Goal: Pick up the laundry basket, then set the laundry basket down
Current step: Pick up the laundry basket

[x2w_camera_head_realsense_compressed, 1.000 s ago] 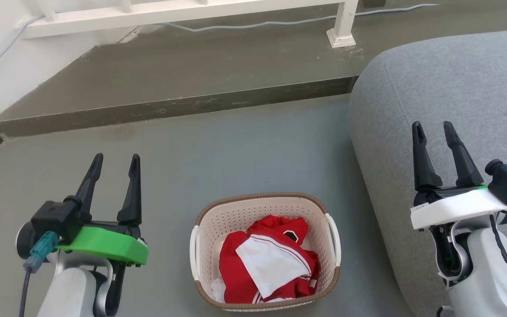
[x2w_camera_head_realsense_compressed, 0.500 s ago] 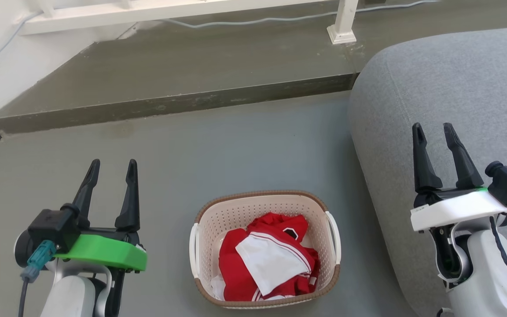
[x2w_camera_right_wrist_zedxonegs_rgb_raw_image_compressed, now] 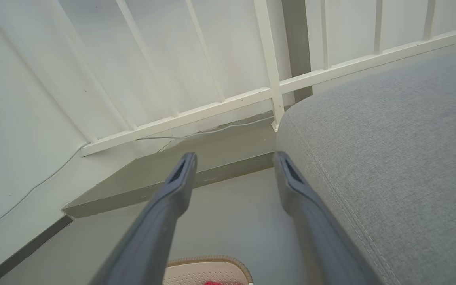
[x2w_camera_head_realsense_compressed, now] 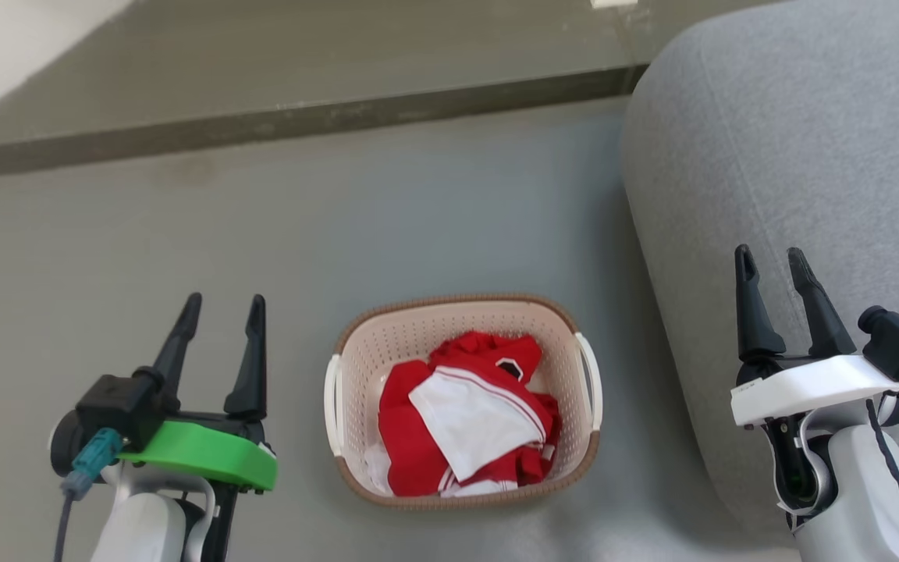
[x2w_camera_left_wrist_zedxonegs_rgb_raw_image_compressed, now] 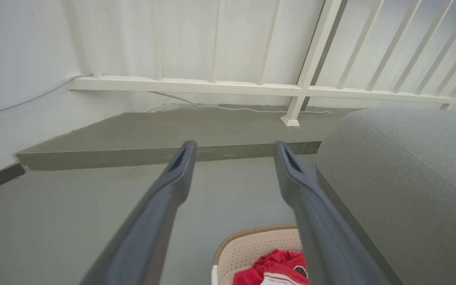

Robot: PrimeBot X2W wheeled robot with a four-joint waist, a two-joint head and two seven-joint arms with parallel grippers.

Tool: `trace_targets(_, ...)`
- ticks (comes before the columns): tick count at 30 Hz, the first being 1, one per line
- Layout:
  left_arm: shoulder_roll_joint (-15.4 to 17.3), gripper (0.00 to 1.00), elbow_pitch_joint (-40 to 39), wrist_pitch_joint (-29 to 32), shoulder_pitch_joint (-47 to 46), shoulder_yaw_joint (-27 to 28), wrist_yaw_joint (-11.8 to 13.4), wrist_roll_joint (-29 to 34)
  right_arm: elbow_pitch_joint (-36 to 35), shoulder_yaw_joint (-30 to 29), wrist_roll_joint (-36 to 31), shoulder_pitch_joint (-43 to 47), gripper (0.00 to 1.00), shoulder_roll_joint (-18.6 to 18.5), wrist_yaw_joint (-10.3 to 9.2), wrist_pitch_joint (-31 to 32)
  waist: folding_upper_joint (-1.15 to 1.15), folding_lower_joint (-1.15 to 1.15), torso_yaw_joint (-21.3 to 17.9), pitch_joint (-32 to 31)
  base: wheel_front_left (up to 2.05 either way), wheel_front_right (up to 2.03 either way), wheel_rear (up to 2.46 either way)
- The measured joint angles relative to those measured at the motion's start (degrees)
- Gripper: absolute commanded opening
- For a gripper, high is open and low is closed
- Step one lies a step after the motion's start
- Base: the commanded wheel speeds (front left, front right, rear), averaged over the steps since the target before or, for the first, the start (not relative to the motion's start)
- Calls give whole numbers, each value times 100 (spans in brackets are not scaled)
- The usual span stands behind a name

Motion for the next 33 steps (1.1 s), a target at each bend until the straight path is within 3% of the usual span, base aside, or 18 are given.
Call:
trace_targets(21,65,100,1553,92,-1385,-353,-96,-226,1749,346,44,-1238,100,-3,5,59,0,1,-17,1623,0,0,0)
trace_targets(33,-52,100,2509,675,-2256,-1003,-100,-700,2881,661,201,-1920,100,-10,5,255,0,1,21,2400,0,0,0)
